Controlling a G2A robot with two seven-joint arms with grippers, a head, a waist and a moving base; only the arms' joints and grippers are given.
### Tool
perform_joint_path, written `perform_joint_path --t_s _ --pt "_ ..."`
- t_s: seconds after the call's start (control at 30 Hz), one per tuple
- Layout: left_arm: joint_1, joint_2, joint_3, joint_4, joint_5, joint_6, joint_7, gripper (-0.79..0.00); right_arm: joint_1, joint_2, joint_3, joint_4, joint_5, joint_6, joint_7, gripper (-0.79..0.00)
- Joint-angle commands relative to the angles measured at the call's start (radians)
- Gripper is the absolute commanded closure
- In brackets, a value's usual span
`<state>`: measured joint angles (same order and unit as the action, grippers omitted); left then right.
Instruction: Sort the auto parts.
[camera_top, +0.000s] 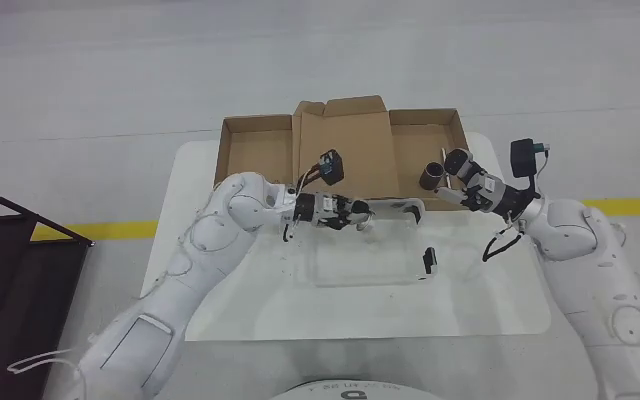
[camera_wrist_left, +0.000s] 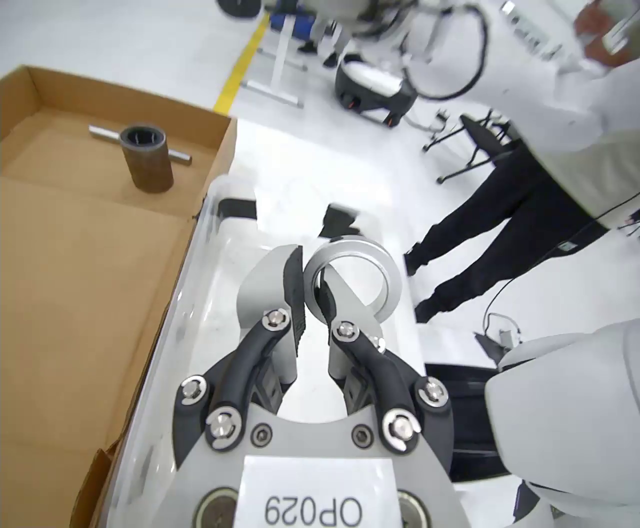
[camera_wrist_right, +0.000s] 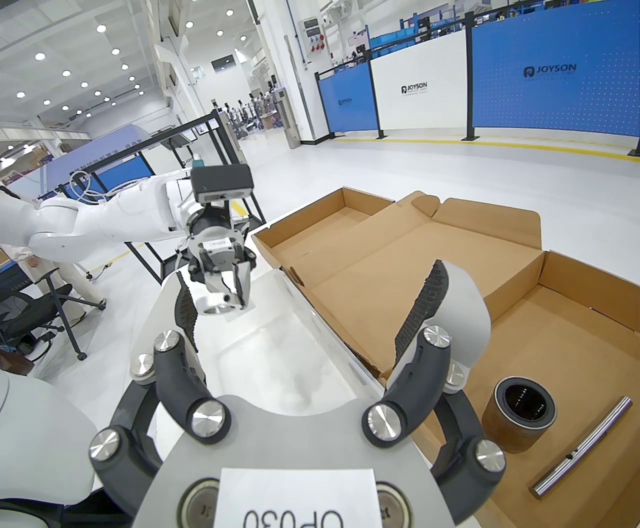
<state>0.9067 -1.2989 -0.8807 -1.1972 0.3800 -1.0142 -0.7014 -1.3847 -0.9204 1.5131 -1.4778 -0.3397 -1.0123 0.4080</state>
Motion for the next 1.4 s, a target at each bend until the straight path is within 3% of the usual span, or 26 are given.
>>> perform_joint_path --t_s 0.0,0.17,0.3,0.5,0.7,0.93,1.03,1.23,1.37 --pt "0.031 0.022 -0.022 -0.067 -0.12 0.002 -0.03 0.0 0.0 0.0 0.0 0.0 0.0 0.0 0.0 -0.785" --pt "0.106 0.072 -0.078 -0.226 -0.472 0.002 -0.103 0.0 0.0 0.0 0.0 0.0 0.0 0.0 0.0 -0.785" --pt "0.14 0.103 -0.097 -0.28 -0.661 0.002 -0.107 0.0 0.0 0.0 0.0 0.0 0.0 0.0 0.0 -0.785" --pt "0.153 0.122 -0.123 -0.253 -0.753 0.002 -0.106 0.0 0.0 0.0 0.0 0.0 0.0 0.0 0.0 -0.785" --pt "0.157 0.119 -0.15 -0.204 -0.789 0.002 -0.106 0.0 0.0 0.0 0.0 0.0 0.0 0.0 0.0 -0.785" --pt "0.156 0.12 -0.188 -0.198 -0.706 0.002 -0.106 0.0 0.0 0.0 0.0 0.0 0.0 0.0 0.0 -0.785" --pt "0.145 0.124 -0.259 -0.163 -0.521 0.002 -0.092 0.0 0.0 0.0 0.0 0.0 0.0 0.0 0.0 -0.785" --pt "0.18 0.12 -0.384 -0.156 -0.087 0.007 0.188 0.0 0.0 0.0 0.0 0.0 0.0 0.0 0.0 -0.785" --pt "0.228 0.114 -0.433 -0.186 0.057 0.033 0.379 0.0 0.0 0.0 0.0 0.0 0.0 0.0 0.0 -0.785"
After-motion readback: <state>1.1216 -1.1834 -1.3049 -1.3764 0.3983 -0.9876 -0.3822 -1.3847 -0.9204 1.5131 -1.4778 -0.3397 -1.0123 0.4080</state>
